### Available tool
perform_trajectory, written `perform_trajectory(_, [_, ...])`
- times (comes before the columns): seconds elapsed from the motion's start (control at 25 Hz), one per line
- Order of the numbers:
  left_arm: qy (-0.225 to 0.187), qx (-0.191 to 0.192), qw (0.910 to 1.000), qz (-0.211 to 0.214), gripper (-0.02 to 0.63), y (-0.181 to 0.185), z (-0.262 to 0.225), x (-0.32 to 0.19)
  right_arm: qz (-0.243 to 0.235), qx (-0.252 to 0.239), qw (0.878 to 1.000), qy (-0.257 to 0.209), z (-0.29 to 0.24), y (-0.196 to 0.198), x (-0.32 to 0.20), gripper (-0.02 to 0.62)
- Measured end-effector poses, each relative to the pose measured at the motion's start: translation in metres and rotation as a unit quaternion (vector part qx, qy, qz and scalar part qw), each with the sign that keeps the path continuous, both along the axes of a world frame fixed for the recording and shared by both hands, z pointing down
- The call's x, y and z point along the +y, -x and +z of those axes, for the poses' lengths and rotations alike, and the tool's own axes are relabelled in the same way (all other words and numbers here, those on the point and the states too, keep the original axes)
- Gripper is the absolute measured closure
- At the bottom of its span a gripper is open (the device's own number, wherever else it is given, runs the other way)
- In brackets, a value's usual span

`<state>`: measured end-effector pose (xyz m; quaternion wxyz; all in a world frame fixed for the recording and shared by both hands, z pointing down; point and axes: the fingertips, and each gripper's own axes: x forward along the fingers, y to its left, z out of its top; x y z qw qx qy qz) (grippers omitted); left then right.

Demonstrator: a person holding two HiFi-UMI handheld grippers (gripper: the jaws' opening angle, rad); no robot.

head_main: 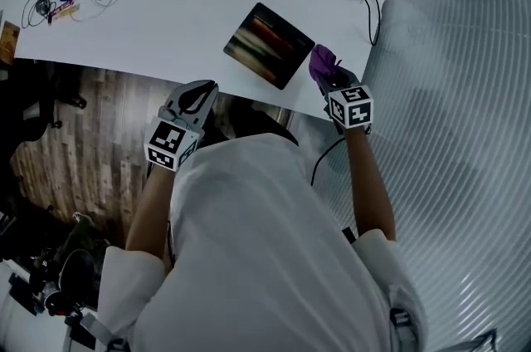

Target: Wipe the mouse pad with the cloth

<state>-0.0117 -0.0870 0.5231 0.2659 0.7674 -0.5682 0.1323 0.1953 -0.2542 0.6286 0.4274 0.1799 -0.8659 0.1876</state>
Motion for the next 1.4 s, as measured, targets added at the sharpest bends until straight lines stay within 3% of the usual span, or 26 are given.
perform_trajectory(0.44, [0.033,0.007,0.9989,-0.033,0.575,0.013,0.014,-0.008,-0.100,0.096,0.990,0.003,0.069,0.024,-0.049,0.468])
perform_trajectory(0.96, [0.064,0.027,0.9974,0.018,0.575,0.026,0.047,-0.013,-0.160,0.211,0.963,-0.056,0.120,0.053,-0.057,0.468])
perform_trajectory(1.4, [0.073,0.036,0.9964,0.022,0.575,0.044,0.055,-0.008,-0.194,0.236,0.947,-0.093,0.128,0.065,-0.022,0.467])
